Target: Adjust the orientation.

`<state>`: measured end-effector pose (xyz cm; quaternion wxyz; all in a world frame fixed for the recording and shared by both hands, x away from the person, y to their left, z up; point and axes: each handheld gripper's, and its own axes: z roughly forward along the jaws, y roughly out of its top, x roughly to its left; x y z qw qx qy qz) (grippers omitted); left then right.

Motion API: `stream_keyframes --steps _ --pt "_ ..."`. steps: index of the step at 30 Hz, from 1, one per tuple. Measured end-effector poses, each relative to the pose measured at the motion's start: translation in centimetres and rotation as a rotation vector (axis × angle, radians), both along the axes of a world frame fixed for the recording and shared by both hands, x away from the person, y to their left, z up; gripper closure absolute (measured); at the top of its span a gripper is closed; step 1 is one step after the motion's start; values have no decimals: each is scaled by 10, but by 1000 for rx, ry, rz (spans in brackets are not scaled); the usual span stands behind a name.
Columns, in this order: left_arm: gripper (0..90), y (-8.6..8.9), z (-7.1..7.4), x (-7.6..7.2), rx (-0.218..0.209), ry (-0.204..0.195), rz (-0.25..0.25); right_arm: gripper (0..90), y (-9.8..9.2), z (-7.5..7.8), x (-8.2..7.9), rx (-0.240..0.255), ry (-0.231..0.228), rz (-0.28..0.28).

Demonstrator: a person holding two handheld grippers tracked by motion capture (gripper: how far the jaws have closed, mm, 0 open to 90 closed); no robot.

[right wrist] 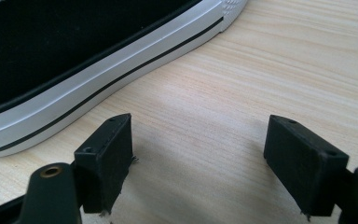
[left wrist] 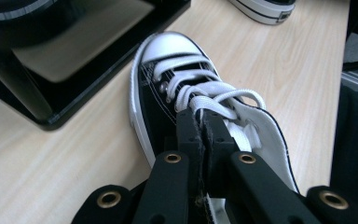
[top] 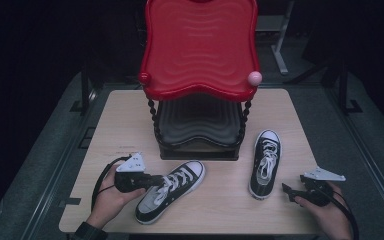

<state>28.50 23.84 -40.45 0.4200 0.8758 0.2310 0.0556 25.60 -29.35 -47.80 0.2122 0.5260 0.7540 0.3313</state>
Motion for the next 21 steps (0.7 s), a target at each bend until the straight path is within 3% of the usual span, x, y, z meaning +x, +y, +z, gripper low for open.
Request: stream_keyframes --steps 4,5,8,12,13,15,16,19,21 --pt "857 4 -4 -3 2 6 6 231 0 0 0 2 -3 0" --pt "827 8 -3 -3 -30 8 6 231 0 0 0 1 -3 0" --pt "747 18 3 -7 -55 -6 22 231 0 0 0 1 -5 2" --pt "763 35 3 -11 -64 -24 42 230 0 -1 0 2 -5 1" --pt "773 48 -1 -13 -51 -15 73 230 -1 -1 0 2 -7 3" --pt "794 59 -8 -13 0 -16 110 230 -1 -1 -1 1 -8 3" --pt "795 63 -13 -13 30 2 126 230 -1 -1 -1 1 -8 3" --pt "813 64 -31 -14 89 97 110 230 -1 -1 -1 2 -8 3" --pt "813 59 -39 -14 143 133 80 229 -1 -1 -1 2 -8 4"
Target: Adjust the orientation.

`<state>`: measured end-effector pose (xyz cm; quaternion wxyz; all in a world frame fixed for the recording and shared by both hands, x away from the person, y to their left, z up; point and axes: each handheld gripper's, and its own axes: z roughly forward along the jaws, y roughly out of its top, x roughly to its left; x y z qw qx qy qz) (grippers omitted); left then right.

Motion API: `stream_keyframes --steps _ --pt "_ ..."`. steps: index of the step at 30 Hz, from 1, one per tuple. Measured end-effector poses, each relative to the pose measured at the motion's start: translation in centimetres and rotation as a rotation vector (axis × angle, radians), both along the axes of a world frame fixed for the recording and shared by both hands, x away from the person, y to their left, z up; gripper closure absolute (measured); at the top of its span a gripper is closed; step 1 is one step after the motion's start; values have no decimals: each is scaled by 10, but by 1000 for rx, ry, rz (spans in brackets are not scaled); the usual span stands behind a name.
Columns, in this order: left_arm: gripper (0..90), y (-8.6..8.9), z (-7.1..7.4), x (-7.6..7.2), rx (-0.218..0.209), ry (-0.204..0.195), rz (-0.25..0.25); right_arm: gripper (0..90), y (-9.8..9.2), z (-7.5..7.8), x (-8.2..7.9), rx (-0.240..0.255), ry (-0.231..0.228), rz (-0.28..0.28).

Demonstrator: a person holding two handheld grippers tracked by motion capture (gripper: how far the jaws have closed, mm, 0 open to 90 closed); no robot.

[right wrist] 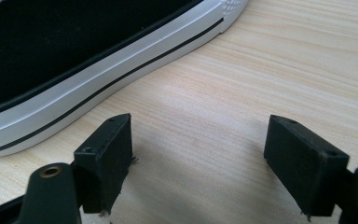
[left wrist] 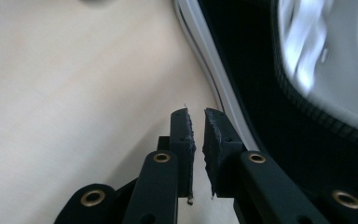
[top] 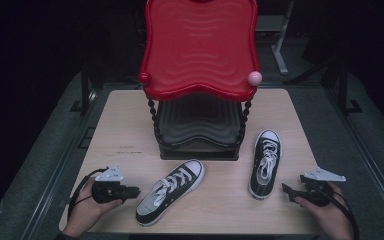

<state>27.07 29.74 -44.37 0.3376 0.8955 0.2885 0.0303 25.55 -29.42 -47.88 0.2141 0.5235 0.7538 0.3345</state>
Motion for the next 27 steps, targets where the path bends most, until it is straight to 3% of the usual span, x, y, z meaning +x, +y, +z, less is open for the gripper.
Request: stream_keyframes --steps 3,5,15,27 --pt "814 -12 -5 0 21 20 -40 228 0 0 0 1 0 0" --pt "838 -15 -4 0 44 13 -39 228 0 0 0 1 0 0" --pt "865 -22 -4 -6 31 38 -86 227 0 0 0 1 1 1" --pt "857 -49 -6 -20 11 78 -210 226 0 0 1 1 1 -1"
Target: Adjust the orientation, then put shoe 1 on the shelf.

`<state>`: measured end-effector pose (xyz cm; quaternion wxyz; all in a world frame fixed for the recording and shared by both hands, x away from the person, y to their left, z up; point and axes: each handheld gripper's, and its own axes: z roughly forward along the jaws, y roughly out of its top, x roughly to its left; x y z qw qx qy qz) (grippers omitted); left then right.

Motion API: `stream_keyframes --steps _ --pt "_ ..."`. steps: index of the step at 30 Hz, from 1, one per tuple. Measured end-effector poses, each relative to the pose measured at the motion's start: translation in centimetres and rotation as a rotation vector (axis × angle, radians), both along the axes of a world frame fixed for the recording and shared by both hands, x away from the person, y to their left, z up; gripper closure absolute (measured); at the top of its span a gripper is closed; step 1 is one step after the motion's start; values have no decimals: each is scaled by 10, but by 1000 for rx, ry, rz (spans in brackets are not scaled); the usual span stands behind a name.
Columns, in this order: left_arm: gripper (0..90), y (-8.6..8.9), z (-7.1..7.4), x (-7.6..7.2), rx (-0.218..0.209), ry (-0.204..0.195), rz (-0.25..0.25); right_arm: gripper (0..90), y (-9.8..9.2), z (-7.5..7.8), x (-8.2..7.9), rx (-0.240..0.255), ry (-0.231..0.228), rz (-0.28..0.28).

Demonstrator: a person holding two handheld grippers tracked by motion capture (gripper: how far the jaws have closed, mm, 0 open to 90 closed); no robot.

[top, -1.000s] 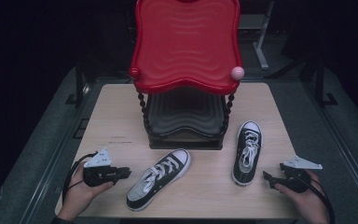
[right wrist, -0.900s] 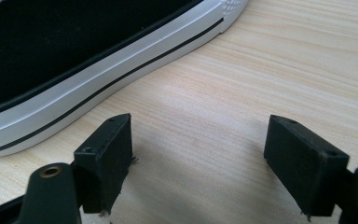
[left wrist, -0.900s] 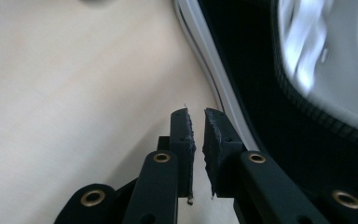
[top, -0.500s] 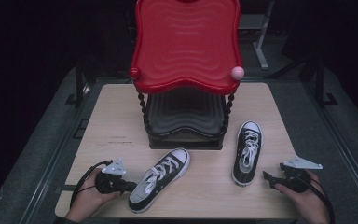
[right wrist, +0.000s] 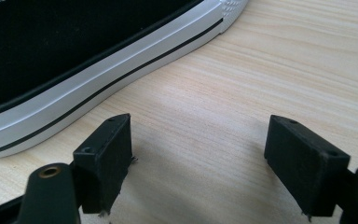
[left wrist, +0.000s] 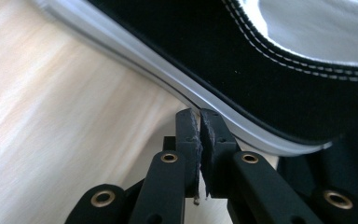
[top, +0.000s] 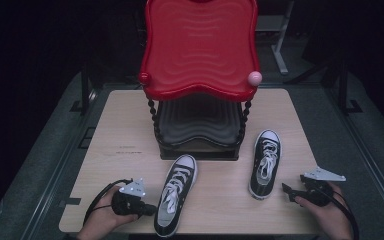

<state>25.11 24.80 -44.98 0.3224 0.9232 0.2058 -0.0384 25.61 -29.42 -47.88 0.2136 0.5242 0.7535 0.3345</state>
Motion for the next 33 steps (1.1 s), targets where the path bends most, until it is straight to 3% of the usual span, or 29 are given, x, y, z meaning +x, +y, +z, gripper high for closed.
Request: stream_keyframes --steps 13,19,24,28,33 --pt "801 -21 -4 -5 -27 -2 -39 215 0 0 1 -1 2 -2" --pt "704 -15 0 -2 -34 2 -21 215 0 0 1 2 4 5" --pt "590 -2 13 -1 -84 -27 73 254 -1 5 1 26 30 3" --pt "460 4 22 2 -121 -41 191 285 0 15 -2 37 7 -1" --pt "422 7 31 1 -141 -83 235 324 6 36 -6 71 -25 19"
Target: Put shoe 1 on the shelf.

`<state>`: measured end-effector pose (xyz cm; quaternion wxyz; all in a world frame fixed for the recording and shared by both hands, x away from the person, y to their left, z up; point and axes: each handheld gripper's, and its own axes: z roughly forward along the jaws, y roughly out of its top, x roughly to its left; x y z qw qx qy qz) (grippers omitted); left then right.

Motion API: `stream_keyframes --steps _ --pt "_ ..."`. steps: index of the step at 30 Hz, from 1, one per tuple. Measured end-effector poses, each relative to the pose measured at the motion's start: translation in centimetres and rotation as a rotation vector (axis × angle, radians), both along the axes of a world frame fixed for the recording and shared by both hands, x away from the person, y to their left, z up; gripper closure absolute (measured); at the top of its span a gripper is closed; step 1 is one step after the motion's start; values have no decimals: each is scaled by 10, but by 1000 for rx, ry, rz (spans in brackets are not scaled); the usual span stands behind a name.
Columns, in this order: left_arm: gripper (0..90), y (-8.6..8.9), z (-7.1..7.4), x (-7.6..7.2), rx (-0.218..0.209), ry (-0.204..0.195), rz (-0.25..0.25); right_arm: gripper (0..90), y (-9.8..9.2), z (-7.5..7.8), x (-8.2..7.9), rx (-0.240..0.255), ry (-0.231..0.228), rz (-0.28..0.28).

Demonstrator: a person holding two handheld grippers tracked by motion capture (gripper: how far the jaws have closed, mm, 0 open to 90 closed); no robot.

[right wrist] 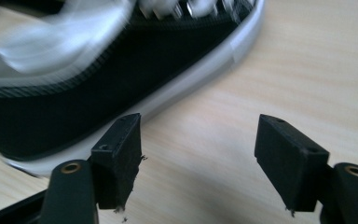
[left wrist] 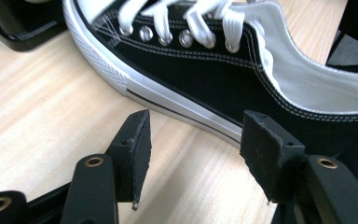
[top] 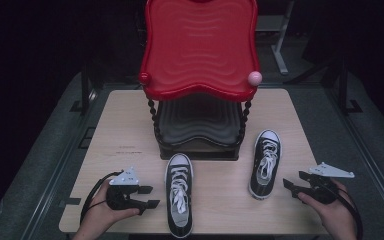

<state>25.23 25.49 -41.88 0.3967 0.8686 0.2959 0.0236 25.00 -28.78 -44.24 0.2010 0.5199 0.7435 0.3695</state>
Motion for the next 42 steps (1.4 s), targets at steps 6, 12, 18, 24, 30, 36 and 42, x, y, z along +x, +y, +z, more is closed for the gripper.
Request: stream_keyframes --steps 6,12,18,24,30,36,42 --pt "428 -1 8 -1 -9 -11 8 341 11 22 -4 25 -55 30" --pt "460 -4 19 -4 -29 -53 24 366 36 42 -5 73 -88 108" --pt "456 -13 25 -6 -32 -95 27 366 66 46 -2 99 -83 189" --pt "454 -26 25 -5 -40 -106 13 367 103 46 2 108 -75 283" --pt "433 -37 24 -5 -43 -110 2 371 141 44 2 128 -59 376" --pt "447 -43 16 -2 -28 -110 18 379 178 40 2 145 -36 463" --pt "487 -44 8 2 -13 -105 14 382 211 34 4 147 -20 543"
